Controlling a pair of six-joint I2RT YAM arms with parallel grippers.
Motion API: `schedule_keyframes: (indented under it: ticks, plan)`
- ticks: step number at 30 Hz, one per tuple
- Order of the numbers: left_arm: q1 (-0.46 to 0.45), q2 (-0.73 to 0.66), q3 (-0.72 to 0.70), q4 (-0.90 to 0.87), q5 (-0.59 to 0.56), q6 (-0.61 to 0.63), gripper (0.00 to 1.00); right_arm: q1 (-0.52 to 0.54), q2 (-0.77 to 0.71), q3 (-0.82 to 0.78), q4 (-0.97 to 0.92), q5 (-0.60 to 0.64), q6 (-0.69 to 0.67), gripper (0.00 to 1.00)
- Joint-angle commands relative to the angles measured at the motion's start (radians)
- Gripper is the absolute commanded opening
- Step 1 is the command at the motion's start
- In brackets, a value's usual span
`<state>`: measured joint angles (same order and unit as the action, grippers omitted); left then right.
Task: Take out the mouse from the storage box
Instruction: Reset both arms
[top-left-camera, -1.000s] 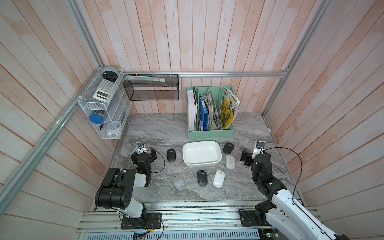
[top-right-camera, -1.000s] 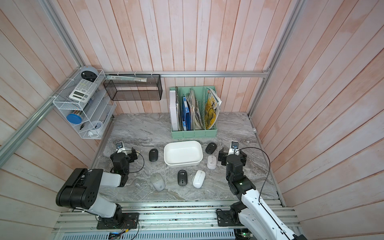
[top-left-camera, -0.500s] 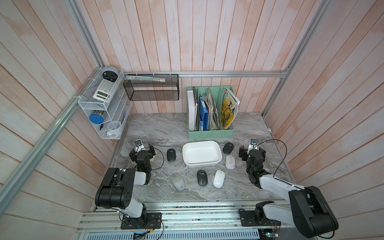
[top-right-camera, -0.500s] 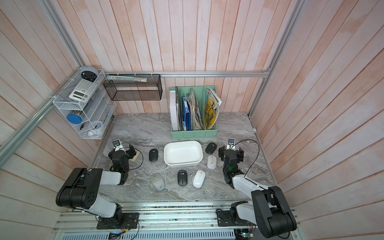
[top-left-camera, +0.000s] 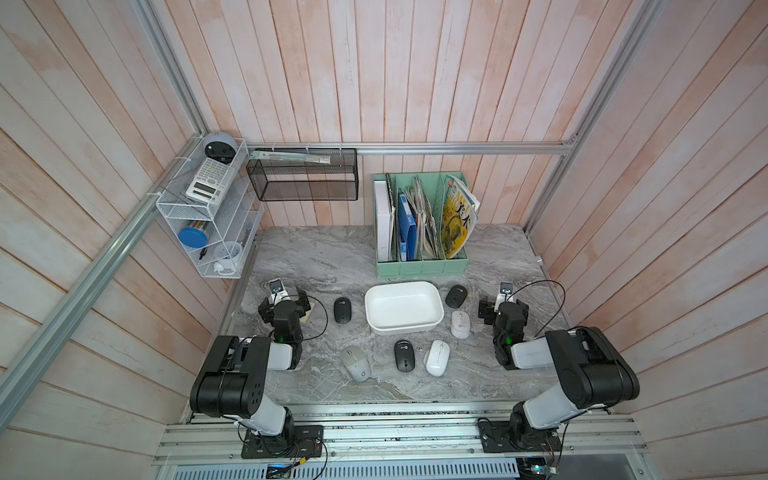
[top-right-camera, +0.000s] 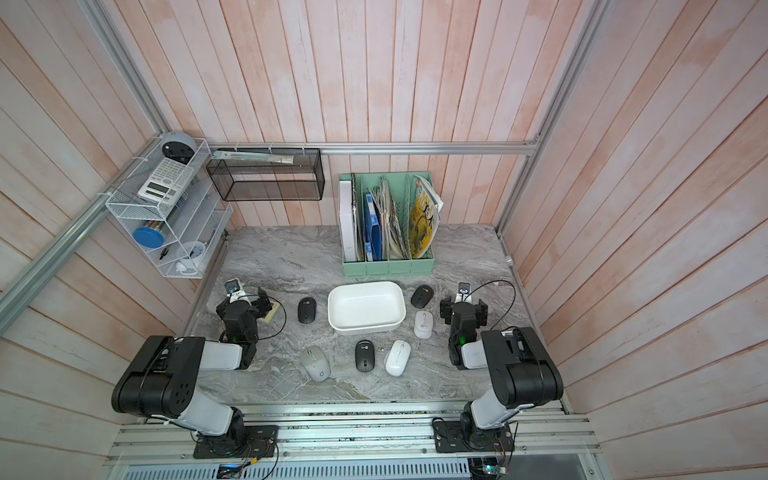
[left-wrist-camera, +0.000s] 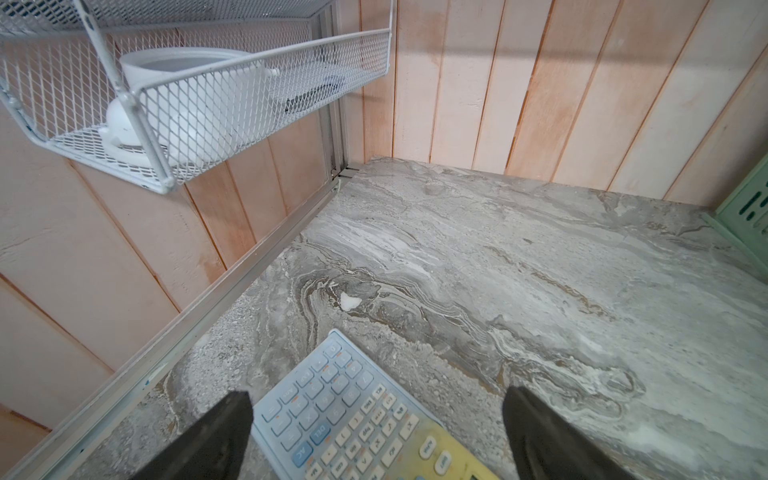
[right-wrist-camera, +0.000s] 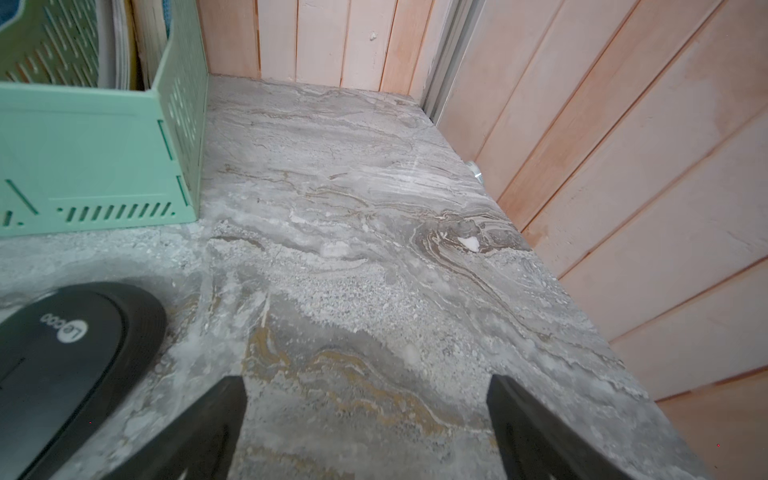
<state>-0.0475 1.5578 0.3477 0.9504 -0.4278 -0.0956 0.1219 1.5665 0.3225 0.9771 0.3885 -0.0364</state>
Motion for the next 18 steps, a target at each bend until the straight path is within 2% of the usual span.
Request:
schedule_keyframes:
  ticks: [1,3,18]
  plan:
    - [0.004,0.006,0.011,0.013,-0.01,-0.006,1.0,-0.008,-0.012,0.029,-0.013,-0.055,0.035,0.97]
    - [0.003,0.006,0.012,0.013,-0.009,-0.007,1.0,-0.007,0.003,0.021,0.028,-0.058,0.032,0.98]
    - [0.009,0.005,0.011,0.012,0.0,-0.009,1.0,-0.011,0.001,0.024,0.018,-0.058,0.036,0.98]
